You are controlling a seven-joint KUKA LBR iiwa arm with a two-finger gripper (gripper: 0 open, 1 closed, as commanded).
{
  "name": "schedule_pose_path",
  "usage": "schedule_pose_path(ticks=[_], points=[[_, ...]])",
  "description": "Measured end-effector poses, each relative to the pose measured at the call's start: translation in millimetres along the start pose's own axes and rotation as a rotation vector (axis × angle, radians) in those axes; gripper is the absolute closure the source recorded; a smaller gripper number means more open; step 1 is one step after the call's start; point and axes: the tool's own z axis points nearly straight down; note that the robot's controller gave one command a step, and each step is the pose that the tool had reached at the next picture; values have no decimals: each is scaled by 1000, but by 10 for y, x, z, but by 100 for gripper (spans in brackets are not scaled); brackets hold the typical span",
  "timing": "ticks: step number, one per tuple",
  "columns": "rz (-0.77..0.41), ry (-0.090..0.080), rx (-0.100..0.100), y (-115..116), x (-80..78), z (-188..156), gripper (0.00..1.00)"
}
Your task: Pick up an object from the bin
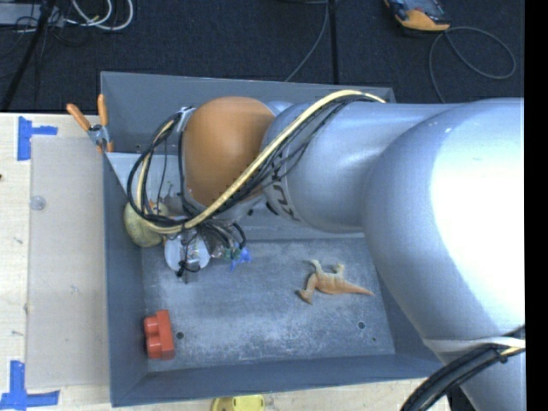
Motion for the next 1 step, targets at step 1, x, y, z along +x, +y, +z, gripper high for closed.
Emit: schedule_pose_path(ticks=[1], points=[[1, -3, 0, 3, -5, -214, 100]])
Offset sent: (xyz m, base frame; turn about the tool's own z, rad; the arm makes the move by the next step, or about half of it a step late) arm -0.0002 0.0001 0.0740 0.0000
